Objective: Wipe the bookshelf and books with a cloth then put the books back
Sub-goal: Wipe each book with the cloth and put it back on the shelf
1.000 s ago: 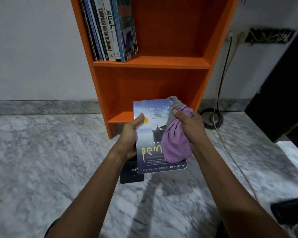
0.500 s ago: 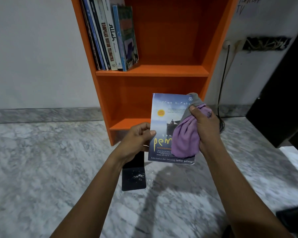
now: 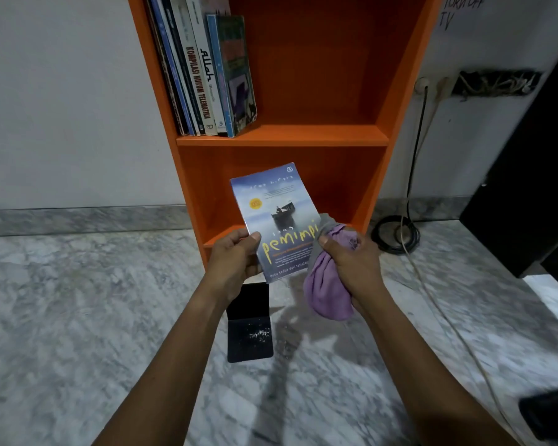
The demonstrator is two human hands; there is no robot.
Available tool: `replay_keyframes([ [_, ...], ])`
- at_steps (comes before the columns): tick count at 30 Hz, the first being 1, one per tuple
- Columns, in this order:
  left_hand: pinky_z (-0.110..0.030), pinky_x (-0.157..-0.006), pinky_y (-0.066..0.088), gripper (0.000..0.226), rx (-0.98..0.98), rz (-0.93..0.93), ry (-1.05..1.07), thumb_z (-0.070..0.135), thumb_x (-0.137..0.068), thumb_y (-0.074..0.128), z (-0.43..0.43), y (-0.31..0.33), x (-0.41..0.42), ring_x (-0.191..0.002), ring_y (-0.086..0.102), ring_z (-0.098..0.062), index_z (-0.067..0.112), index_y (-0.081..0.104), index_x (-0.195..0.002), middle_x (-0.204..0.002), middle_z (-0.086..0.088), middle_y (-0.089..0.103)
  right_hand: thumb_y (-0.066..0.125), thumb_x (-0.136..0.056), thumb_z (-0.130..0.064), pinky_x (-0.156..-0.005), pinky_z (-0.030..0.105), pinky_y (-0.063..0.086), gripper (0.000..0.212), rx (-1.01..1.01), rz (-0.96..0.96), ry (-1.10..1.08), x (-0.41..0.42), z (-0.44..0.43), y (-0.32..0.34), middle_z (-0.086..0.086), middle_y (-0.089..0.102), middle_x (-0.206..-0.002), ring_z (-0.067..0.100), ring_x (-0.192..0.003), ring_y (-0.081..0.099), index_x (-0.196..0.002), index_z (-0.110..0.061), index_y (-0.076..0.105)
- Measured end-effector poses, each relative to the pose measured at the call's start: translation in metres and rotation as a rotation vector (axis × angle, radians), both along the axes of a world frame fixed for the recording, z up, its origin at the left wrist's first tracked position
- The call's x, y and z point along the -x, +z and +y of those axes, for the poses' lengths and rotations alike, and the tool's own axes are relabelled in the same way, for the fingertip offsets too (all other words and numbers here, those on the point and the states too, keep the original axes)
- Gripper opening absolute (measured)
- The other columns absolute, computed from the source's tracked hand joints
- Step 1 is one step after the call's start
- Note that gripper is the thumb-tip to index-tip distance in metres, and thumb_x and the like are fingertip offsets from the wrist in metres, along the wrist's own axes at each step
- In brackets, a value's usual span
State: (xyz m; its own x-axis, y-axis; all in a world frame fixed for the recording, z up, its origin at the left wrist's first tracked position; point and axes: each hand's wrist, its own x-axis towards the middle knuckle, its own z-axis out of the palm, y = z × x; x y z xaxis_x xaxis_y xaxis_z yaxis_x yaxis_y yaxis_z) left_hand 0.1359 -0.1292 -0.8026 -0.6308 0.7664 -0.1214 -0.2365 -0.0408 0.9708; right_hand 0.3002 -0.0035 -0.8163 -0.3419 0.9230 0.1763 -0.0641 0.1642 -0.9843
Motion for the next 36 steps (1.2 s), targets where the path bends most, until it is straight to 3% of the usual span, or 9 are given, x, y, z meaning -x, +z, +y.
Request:
replay_keyframes([
  [6, -0.029, -0.058, 0.060, 0.004, -0.001, -0.077, -0.042, 0.003, -0.098, 0.060, 0.000, -0.002, -0.003, -0.065, 0.073, -0.019, 0.007, 0.060, -0.096, -0.084, -0.010, 0.074, 0.068, -0.091, -0.027, -0.080, 0.033, 0.050, 0.010, -0.294, -0.304, -0.190, 0.003, -0.012, -0.002, 0.000, 0.070, -0.093, 0.022, -0.091, 0.064, -0.096, -0.019, 0.067],
  [13, -0.032, -0.061, 0.060, 0.018, -0.041, -0.057, 0.056, 0.003, -0.098, 0.061, 0.010, -0.008, -0.013, -0.069, 0.071, -0.025, -0.003, 0.062, -0.114, -0.089, -0.015, 0.075, 0.038, -0.095, -0.044, -0.083, 0.038, 0.050, 0.045, -0.511, -0.403, 0.024, 0.028, -0.049, -0.026, 0.006, 0.062, -0.118, 0.028, -0.106, 0.060, -0.118, -0.016, 0.064],
  [18, -0.034, -0.064, 0.060, 0.014, -0.040, 0.001, 0.068, 0.005, -0.098, 0.062, 0.003, -0.006, -0.012, -0.074, 0.073, -0.027, 0.000, 0.065, -0.111, -0.093, -0.017, 0.075, 0.044, -0.098, -0.032, -0.075, 0.031, 0.045, 0.032, -0.637, -0.391, -0.003, 0.037, -0.060, -0.041, 0.005, 0.060, -0.117, 0.025, -0.103, 0.059, -0.115, -0.014, 0.065],
  [21, -0.034, -0.063, 0.060, 0.013, -0.039, 0.053, 0.014, 0.005, -0.097, 0.062, 0.001, -0.001, -0.013, -0.072, 0.072, -0.027, 0.002, 0.063, -0.110, -0.088, -0.015, 0.075, 0.054, -0.100, -0.026, -0.070, 0.034, 0.047, 0.012, -0.483, -0.208, -0.046, 0.038, -0.058, -0.038, -0.001, 0.059, -0.092, 0.017, -0.082, 0.058, -0.094, -0.019, 0.062],
  [24, -0.037, -0.068, 0.062, 0.010, -0.049, 0.080, -0.047, 0.005, -0.096, 0.064, -0.001, 0.005, -0.012, -0.075, 0.071, -0.030, 0.005, 0.061, -0.106, -0.089, -0.015, 0.075, 0.055, -0.099, -0.031, -0.072, 0.035, 0.046, 0.023, -0.270, -0.133, -0.094, 0.037, -0.044, -0.032, -0.002, 0.059, -0.076, 0.013, -0.074, 0.054, -0.080, -0.018, 0.055],
  [26, -0.034, -0.068, 0.062, 0.009, -0.076, 0.051, -0.105, 0.005, -0.096, 0.063, -0.004, 0.010, -0.010, -0.074, 0.072, -0.026, 0.009, 0.061, -0.104, -0.088, -0.011, 0.076, 0.059, -0.100, -0.030, -0.074, 0.034, 0.045, 0.030, -0.106, -0.109, -0.078, 0.035, -0.032, -0.025, 0.003, 0.064, -0.075, 0.012, -0.072, 0.054, -0.081, -0.007, 0.058],
  [31, -0.025, -0.057, 0.059, 0.014, -0.103, -0.005, -0.229, 0.005, -0.097, 0.058, -0.011, 0.021, 0.002, -0.066, 0.072, -0.014, 0.011, 0.062, -0.108, -0.086, -0.003, 0.077, 0.071, -0.094, -0.031, -0.085, 0.036, 0.050, 0.016, 0.354, 0.121, 0.153, 0.016, -0.001, -0.015, 0.006, 0.069, -0.087, 0.018, -0.084, 0.062, -0.085, -0.017, 0.070],
  [33, -0.028, -0.061, 0.060, 0.011, -0.058, 0.084, -0.221, 0.006, -0.096, 0.061, -0.013, 0.028, 0.006, -0.063, 0.070, -0.014, 0.009, 0.064, -0.106, -0.081, -0.002, 0.076, 0.076, -0.090, -0.027, -0.089, 0.043, 0.053, 0.014, 0.416, 0.206, 0.191, 0.009, 0.005, -0.017, 0.010, 0.072, -0.087, 0.024, -0.086, 0.065, -0.078, -0.020, 0.075],
  [36, -0.029, -0.060, 0.056, 0.002, 0.047, 0.243, -0.177, 0.001, -0.095, 0.064, -0.012, 0.031, 0.009, -0.044, 0.057, -0.006, 0.003, 0.062, -0.095, -0.055, 0.005, 0.066, 0.073, -0.093, -0.020, -0.075, 0.034, 0.053, 0.028, 0.270, 0.182, 0.103, 0.005, 0.011, -0.019, 0.001, 0.067, -0.070, 0.016, -0.069, 0.062, -0.066, -0.022, 0.066],
])
